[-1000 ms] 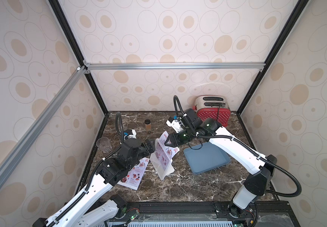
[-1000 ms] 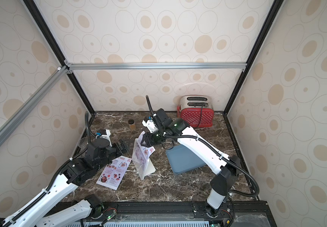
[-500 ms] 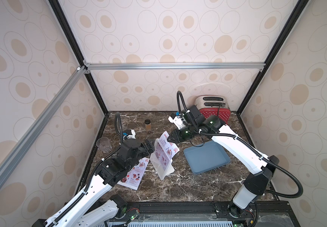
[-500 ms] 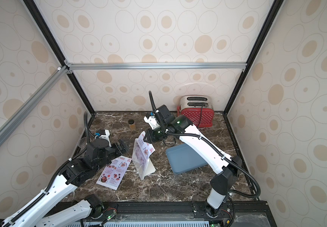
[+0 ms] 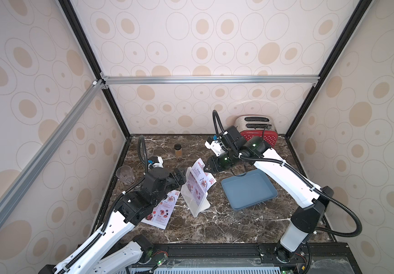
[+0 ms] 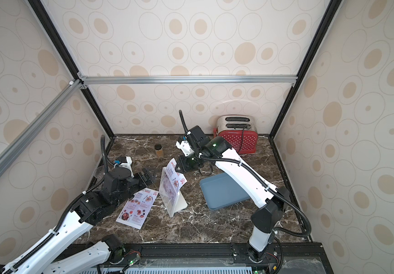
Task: Replace the menus in the menu holders
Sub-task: Insert the menu into the menu holder.
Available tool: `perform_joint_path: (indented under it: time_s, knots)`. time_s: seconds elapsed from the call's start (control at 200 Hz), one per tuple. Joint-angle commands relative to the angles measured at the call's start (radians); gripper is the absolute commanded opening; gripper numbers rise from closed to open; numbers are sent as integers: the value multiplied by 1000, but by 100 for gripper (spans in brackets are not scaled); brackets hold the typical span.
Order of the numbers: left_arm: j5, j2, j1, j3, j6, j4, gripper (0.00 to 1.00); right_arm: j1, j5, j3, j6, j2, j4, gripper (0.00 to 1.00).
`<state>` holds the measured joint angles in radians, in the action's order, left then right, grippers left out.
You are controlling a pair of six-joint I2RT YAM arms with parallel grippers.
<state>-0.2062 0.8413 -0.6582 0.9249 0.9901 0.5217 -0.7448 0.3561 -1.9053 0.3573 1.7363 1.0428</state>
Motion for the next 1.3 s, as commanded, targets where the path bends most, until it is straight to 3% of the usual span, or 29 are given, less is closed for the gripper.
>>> perform_joint_path:
  time_s: [0.0, 0.215, 0.666, 0.906, 1.112, 1.297]
  knots:
    - [-13, 3, 7, 27, -9, 35, 91, 2, 47, -37, -6, 26, 36, 27]
    - [-19, 2, 6, 32, -10, 44, 91, 2, 77, -40, 9, 34, 16, 4]
    - [-27, -10, 6, 26, -4, 52, 91, -38, 95, 56, 54, 53, -65, 4]
    - [-23, -4, 5, 25, -2, 46, 91, -50, 118, 80, 57, 60, -79, 13]
    - [-5, 10, 7, 28, -2, 45, 91, -25, 111, 2, 31, 32, -29, 43]
    - [-1, 10, 6, 28, -1, 46, 91, 42, 174, 114, 80, -51, -149, 42]
